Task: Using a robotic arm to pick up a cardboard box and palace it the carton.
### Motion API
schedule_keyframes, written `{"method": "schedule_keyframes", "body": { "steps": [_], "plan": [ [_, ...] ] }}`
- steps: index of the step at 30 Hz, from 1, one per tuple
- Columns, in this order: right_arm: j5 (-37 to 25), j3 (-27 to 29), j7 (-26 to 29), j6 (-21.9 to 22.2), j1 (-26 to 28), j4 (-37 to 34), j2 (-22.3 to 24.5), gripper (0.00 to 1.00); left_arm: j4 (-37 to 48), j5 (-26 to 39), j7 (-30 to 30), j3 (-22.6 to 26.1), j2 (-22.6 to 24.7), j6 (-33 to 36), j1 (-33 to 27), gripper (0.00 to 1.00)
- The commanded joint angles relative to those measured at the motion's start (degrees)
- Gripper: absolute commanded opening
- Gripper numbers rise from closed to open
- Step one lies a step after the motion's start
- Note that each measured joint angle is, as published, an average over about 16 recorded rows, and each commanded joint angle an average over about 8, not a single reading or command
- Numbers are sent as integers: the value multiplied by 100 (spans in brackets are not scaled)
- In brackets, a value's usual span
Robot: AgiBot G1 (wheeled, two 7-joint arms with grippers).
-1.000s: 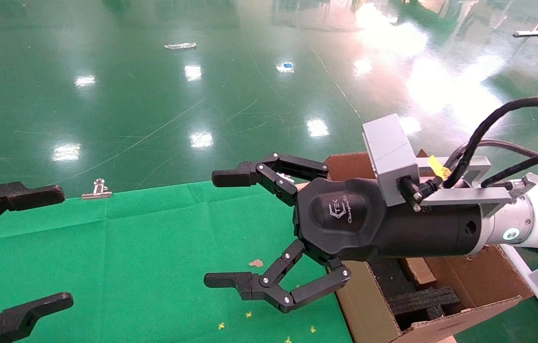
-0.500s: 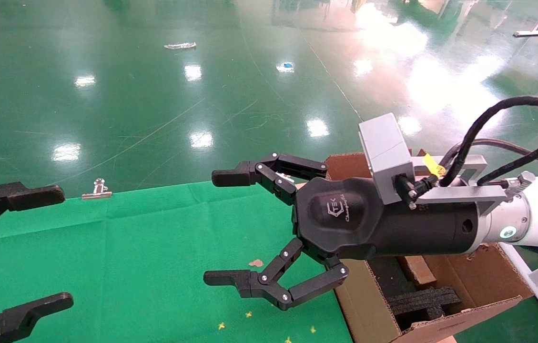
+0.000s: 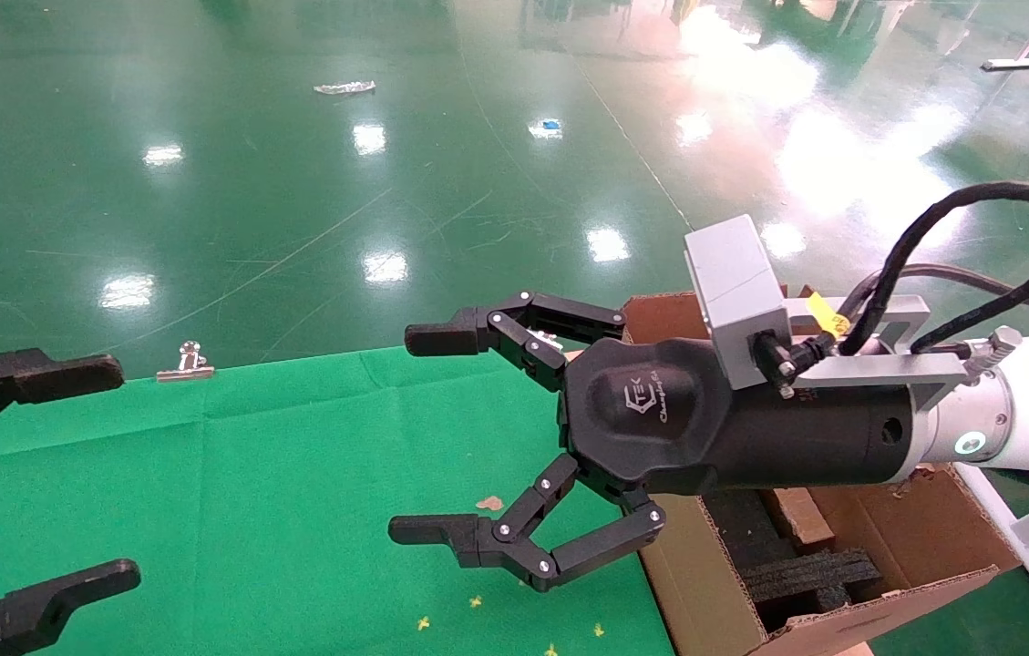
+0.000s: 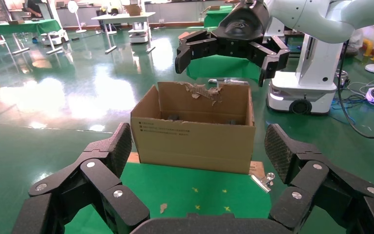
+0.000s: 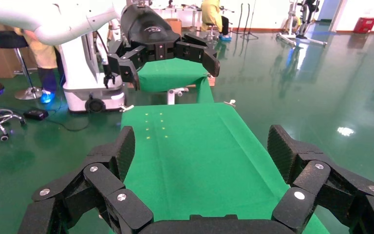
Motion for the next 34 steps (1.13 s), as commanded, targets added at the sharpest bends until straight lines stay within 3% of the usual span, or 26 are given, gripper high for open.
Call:
{"method": "schedule_keyframes", "body": {
  "steps": [1, 34],
  "plan": [
    [-1, -2, 1, 1, 1, -1, -1, 100, 0, 0, 0, 0, 0, 0, 0, 100],
    [-4, -11, 3, 1, 9, -8, -2, 100, 0, 0, 0, 0, 0, 0, 0, 100]
  ]
}}
